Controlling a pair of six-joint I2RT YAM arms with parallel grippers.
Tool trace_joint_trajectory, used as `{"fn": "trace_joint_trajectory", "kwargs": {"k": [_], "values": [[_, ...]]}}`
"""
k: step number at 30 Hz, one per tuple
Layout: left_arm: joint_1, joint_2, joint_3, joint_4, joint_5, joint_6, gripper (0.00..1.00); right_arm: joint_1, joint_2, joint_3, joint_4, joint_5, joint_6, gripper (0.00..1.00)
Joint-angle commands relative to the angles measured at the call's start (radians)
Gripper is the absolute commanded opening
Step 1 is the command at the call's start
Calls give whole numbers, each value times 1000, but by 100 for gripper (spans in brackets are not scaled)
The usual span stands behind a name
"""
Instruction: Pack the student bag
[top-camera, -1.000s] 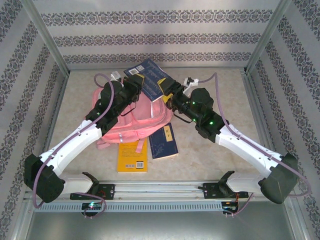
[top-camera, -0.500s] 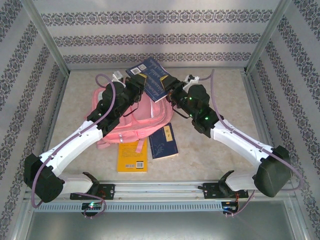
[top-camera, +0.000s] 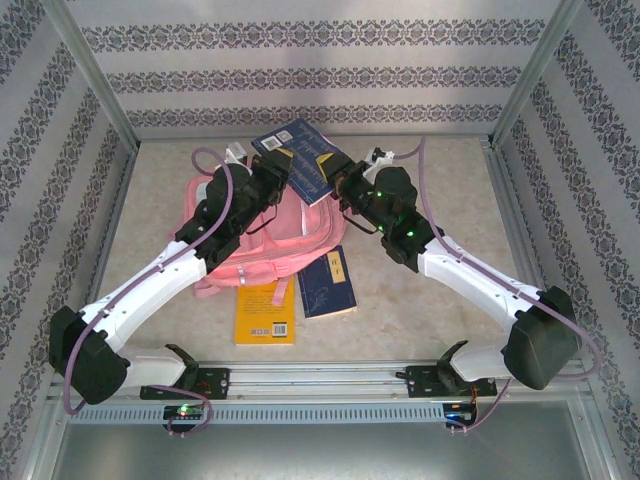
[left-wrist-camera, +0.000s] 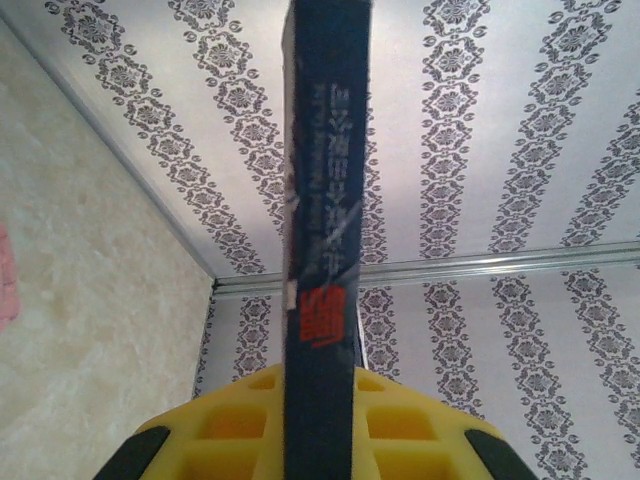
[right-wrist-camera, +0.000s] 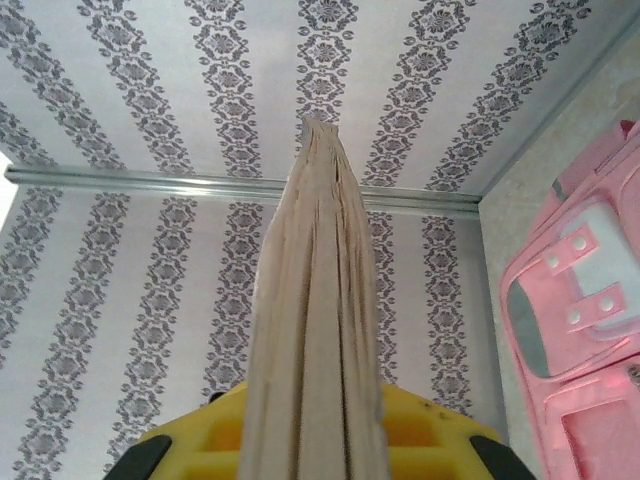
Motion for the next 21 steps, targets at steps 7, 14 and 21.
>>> {"fn": "trace_joint_trajectory", "kwargs": {"k": [7, 14, 21], "values": [[78, 73, 83, -267, 201, 274, 47, -142, -202, -81, -319, -40, -149, 0], [119, 202, 103, -357, 256, 518, 45, -270, -424, -218, -611, -103, -296, 0], [171, 392, 225, -412, 288, 588, 45, -347, -582, -258, -836, -159, -415, 0]]}}
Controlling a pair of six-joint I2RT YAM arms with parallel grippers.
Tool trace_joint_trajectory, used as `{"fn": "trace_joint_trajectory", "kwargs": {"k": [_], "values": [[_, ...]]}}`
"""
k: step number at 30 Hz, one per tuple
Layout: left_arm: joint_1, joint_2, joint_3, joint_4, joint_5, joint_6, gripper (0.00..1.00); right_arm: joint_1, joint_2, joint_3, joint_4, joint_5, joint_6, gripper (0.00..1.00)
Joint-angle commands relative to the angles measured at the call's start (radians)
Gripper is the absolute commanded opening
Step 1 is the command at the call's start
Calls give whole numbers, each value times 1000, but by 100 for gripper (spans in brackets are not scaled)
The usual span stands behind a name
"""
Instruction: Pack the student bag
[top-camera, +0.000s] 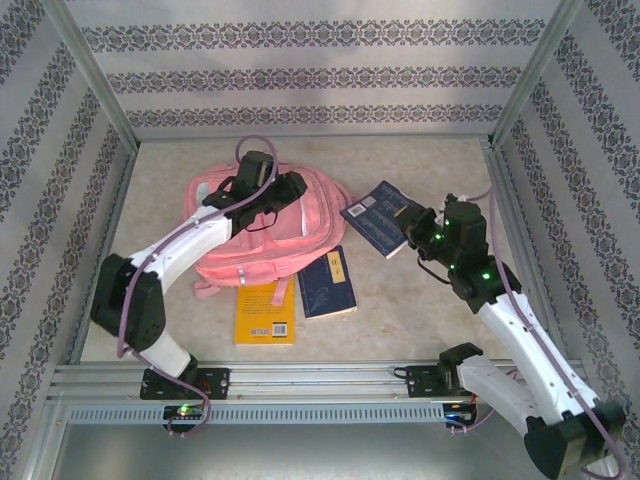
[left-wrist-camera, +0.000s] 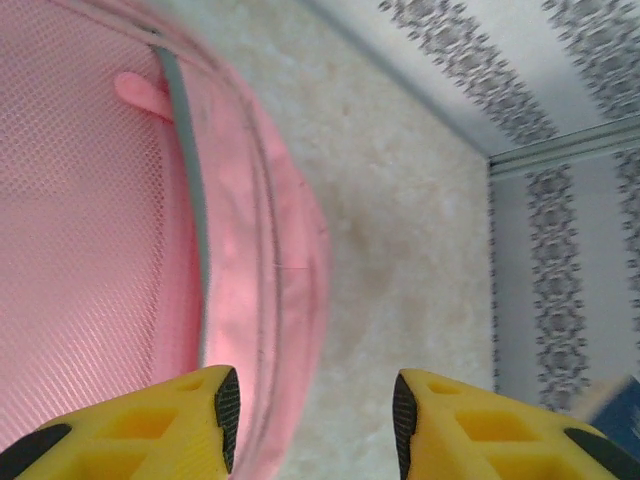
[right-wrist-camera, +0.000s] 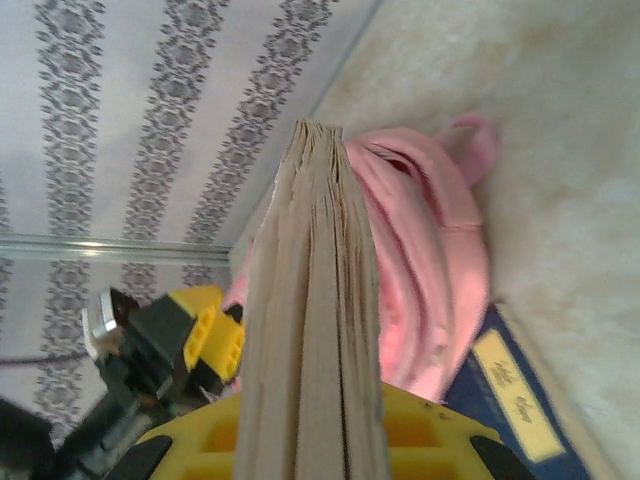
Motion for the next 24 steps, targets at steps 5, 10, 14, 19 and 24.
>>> {"fn": "trace_joint_trajectory", "kwargs": {"k": [5, 10, 14, 19, 24], "values": [[56, 134, 112, -55, 46, 96, 45, -59, -102, -26, -166, -66, -100, 0], [57, 212, 181, -50, 93, 103, 43, -110, -107, -45, -170, -114, -94, 0], [56, 252, 208, -66, 111, 101, 40, -130, -106, -60, -161, -131, -81, 0], [54, 277, 185, -25, 154, 56, 35, -150, -102, -77, -140, -141, -62, 0], [37, 307, 203, 1, 206, 59, 34, -152, -83, -93, -99, -161, -56, 0]]}}
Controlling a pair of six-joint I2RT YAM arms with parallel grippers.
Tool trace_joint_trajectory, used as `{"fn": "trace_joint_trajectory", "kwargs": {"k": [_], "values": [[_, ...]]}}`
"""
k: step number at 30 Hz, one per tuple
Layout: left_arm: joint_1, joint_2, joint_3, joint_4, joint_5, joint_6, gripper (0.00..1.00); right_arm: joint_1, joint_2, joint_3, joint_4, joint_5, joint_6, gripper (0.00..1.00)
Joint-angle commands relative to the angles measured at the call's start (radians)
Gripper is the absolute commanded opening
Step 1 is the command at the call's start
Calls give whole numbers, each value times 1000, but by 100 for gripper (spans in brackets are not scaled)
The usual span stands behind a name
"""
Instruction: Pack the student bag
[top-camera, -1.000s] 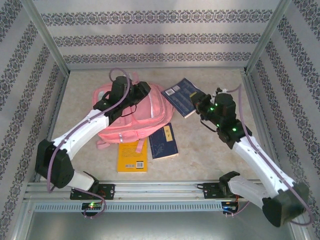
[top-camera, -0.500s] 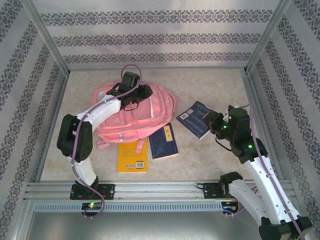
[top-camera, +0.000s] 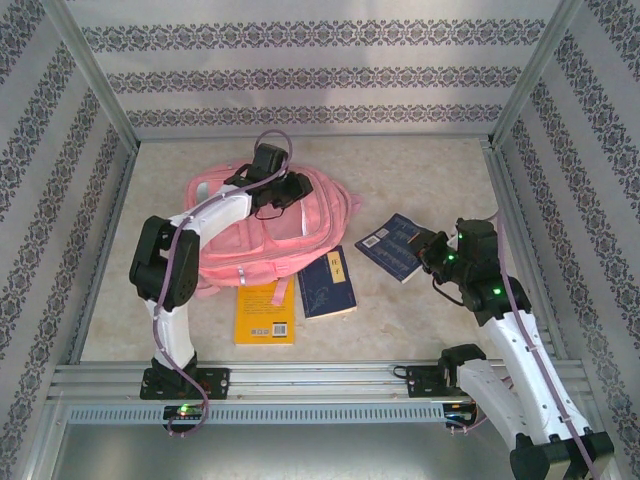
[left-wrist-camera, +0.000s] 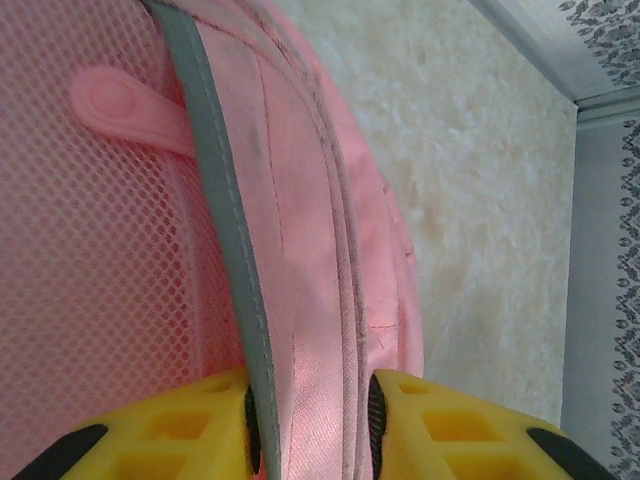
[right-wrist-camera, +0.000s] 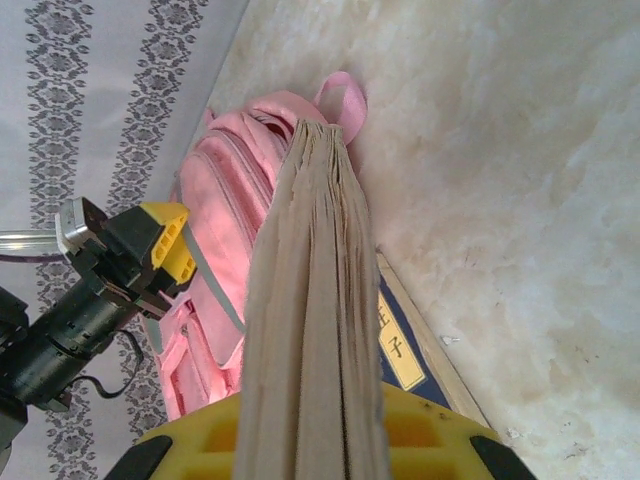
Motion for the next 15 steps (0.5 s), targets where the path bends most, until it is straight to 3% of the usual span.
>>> {"fn": "trace_joint_trajectory", "kwargs": {"k": [1, 4, 10, 15], "values": [[-18, 30, 37, 9, 50, 1, 34, -7, 7, -4, 72, -40, 13, 0], [-29, 49, 56, -33, 57, 8, 30, -7, 15, 1, 89, -40, 5, 0], [-35, 26, 121, -170, 15, 80, 0, -1, 36, 48, 65, 3, -69, 0], [-34, -64, 175, -243, -20, 143, 0, -1, 53, 104, 11, 63, -158, 0]]}}
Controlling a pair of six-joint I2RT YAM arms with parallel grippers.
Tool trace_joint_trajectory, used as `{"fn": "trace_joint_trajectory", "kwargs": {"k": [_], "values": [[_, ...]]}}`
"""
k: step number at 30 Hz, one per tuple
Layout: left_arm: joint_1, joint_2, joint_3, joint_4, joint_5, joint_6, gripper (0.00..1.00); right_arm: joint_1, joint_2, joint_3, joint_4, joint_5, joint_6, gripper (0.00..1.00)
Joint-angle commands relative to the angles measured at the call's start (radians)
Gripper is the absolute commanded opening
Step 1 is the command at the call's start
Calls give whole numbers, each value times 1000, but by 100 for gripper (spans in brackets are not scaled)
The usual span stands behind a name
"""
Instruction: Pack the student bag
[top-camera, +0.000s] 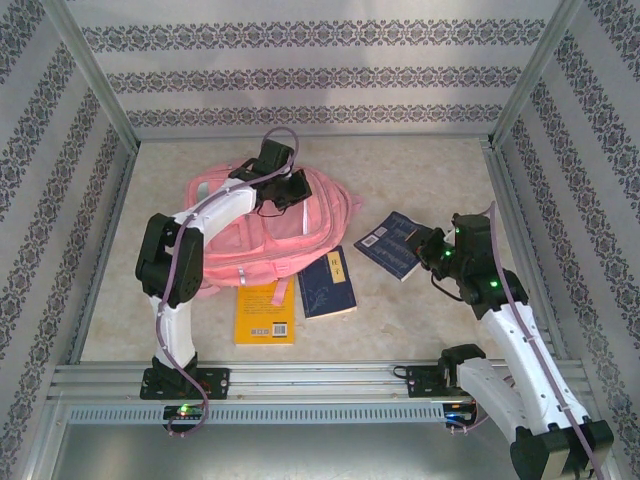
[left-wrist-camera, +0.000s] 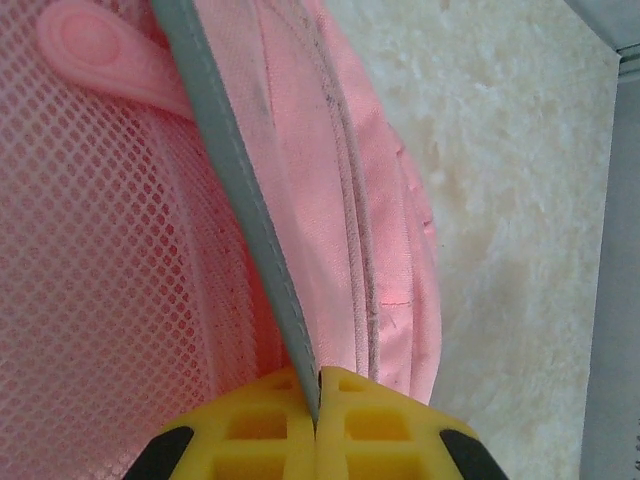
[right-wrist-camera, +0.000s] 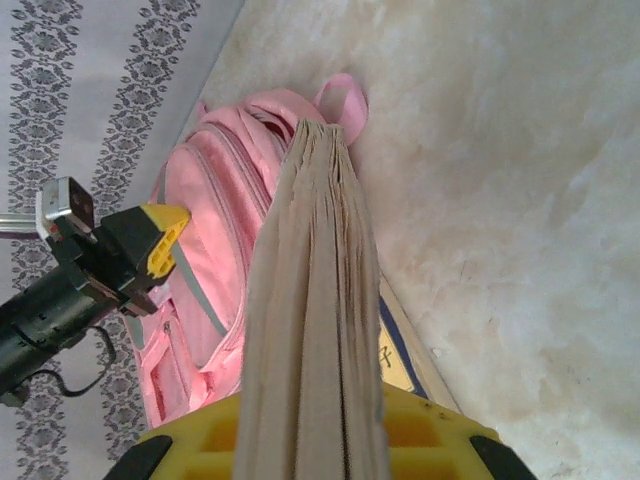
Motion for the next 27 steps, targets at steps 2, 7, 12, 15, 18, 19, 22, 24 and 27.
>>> {"fn": "trace_joint_trajectory", "kwargs": {"k": [2, 7, 12, 15, 18, 19, 22, 24, 27], "values": [[-19, -125, 80, -98, -13, 90, 0, -2, 5, 79, -12, 68, -103, 0], [-18, -196, 142, -179, 50, 140, 0, -3, 23, 110, -31, 93, -159, 0], [-19, -299, 166, -289, 40, 232, 0, -5, 49, 116, -43, 89, -219, 0], [-19, -336, 190, -347, 65, 285, 0, -8, 77, 91, 71, -1, -209, 0], [-20, -345, 213, -399, 139, 334, 0, 1, 136, 108, 194, -113, -193, 0], [-20, -346, 223, -422, 151, 347, 0, 8, 153, 113, 234, -147, -184, 0], [-20, -361, 223, -456, 155, 372, 0, 37, 203, 125, 324, -247, -131, 0], [-19, -370, 222, -468, 154, 389, 0, 63, 248, 131, 368, -319, -71, 0], [-19, -362, 220, -477, 170, 394, 0, 93, 319, 139, 435, -426, 45, 0]]}}
